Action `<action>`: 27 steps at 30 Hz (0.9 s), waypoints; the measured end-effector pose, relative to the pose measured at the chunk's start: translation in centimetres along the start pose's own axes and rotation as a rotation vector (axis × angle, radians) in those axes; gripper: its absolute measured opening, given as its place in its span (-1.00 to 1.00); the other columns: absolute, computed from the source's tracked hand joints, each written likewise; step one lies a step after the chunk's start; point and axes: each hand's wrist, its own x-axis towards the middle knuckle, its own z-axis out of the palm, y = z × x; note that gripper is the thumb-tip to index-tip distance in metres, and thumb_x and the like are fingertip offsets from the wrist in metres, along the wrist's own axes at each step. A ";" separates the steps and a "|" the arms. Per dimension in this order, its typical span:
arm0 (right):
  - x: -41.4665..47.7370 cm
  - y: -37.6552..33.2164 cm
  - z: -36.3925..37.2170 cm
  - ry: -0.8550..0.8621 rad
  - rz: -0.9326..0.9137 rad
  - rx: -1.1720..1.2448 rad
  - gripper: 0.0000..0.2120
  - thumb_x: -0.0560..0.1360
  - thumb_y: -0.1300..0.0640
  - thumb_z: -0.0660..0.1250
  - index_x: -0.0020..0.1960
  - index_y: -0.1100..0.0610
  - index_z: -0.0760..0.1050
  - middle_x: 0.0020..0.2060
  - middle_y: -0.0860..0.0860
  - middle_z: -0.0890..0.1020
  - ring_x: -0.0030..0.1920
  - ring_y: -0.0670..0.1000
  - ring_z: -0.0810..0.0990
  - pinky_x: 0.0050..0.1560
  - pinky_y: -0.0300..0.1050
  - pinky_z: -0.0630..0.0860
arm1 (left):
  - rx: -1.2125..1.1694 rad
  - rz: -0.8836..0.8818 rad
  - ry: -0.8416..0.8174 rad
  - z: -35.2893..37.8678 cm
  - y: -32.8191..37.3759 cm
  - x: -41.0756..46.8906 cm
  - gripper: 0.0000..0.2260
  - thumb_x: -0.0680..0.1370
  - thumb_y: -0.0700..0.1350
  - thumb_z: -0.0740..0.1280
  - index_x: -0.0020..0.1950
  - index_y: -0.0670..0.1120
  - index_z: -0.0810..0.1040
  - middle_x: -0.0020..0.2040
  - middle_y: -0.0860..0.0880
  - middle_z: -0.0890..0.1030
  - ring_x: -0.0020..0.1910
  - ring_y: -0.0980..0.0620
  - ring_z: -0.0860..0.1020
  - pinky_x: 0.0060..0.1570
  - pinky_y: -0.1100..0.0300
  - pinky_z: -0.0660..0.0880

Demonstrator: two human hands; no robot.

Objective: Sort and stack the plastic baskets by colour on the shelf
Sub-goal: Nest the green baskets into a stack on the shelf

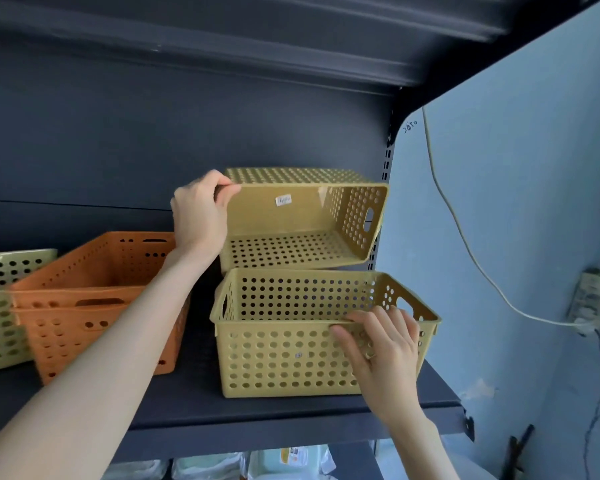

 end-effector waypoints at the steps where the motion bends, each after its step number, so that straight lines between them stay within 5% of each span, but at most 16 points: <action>1: 0.0 0.0 -0.1 -0.007 0.004 0.006 -0.74 0.50 -0.08 0.26 -0.11 0.10 0.56 -0.30 -0.09 0.55 -0.17 -0.08 0.39 0.11 -0.12 0.28 | -0.021 0.030 0.030 -0.6 0.3 0.2 -0.84 0.52 -0.11 0.37 -0.09 -0.21 0.62 -0.20 -0.10 0.66 -0.28 0.00 0.55 -0.22 0.19 0.40; 5: -0.4 -0.4 -0.3 -0.068 0.044 0.067 -0.70 0.47 -0.13 0.27 0.04 0.06 0.51 -0.06 -0.11 0.63 0.03 -0.11 0.48 0.28 -0.03 0.31 | -0.074 0.134 0.131 -3.3 1.7 0.6 -0.82 0.52 -0.08 0.37 -0.08 -0.20 0.62 -0.18 -0.11 0.65 -0.28 -0.02 0.58 -0.28 0.13 0.47; 11: 0.1 -1.0 0.1 -0.230 0.241 0.235 -0.40 0.39 -0.26 0.34 0.34 -0.10 0.23 0.39 -0.10 0.33 0.32 -0.11 0.36 0.17 -0.10 0.40 | -0.115 0.210 0.182 -6.4 4.3 1.7 -0.80 0.55 -0.08 0.33 -0.01 -0.21 0.61 -0.12 -0.05 0.63 -0.16 0.07 0.59 -0.23 0.34 0.49; 15: 1.6 -1.0 0.6 -0.273 0.123 0.122 -0.64 0.43 -0.28 0.22 -0.01 -0.03 0.52 -0.11 -0.17 0.58 -0.10 -0.13 0.50 -0.03 -0.16 0.39 | -0.156 0.184 0.181 -7.2 5.6 2.6 -0.79 0.55 -0.06 0.32 -0.01 -0.20 0.60 -0.13 0.04 0.58 -0.21 0.09 0.58 -0.28 0.39 0.46; 18: 2.0 -0.9 0.8 -0.262 0.125 0.186 -0.64 0.43 -0.23 0.24 0.00 0.03 0.58 -0.07 -0.16 0.54 -0.02 -0.09 0.48 0.04 -0.14 0.37 | -0.119 0.193 0.166 -7.5 5.7 3.0 -0.79 0.56 -0.05 0.31 -0.02 -0.19 0.59 -0.14 0.01 0.60 -0.21 0.05 0.60 -0.26 0.29 0.53; 21: 2.6 -1.3 0.0 -0.160 0.232 0.284 -0.45 0.41 -0.21 0.35 0.31 0.01 0.38 0.24 -0.14 0.31 0.30 -0.07 0.28 0.27 -0.13 0.27 | -0.089 0.189 0.154 -7.9 5.2 2.8 -0.79 0.57 -0.06 0.30 -0.02 -0.20 0.58 -0.15 0.03 0.58 -0.19 0.06 0.59 -0.25 0.37 0.50; 23: 3.4 -1.4 -0.9 -0.054 0.317 0.338 -0.26 0.38 -0.15 0.41 0.44 -0.03 0.15 0.38 -0.12 0.10 0.42 -0.21 0.03 0.34 -0.33 0.08 | -0.074 0.185 0.149 -8.1 4.8 2.5 -0.79 0.56 -0.06 0.30 -0.02 -0.21 0.58 -0.15 0.03 0.57 -0.19 0.08 0.57 -0.25 0.45 0.44; 25: 4.6 -1.4 -1.9 0.001 0.407 0.420 -0.09 0.33 -0.13 0.38 0.48 -0.07 -0.10 0.47 -0.09 -0.09 0.40 -0.39 -0.19 0.22 -0.62 -0.08 | -0.068 0.186 0.134 -8.3 4.5 2.2 -0.79 0.56 -0.06 0.30 -0.01 -0.21 0.59 -0.15 0.03 0.57 -0.18 0.08 0.57 -0.23 0.43 0.45; 27: 5.6 -0.8 -2.6 0.004 0.467 0.507 0.02 0.30 -0.10 0.38 0.50 -0.01 -0.24 0.51 -0.09 -0.18 0.43 -0.32 -0.21 0.14 -0.70 -0.09 | -0.064 0.177 0.119 -8.5 4.2 1.9 -0.79 0.56 -0.06 0.31 0.00 -0.21 0.59 -0.15 0.04 0.57 -0.18 0.10 0.57 -0.22 0.44 0.45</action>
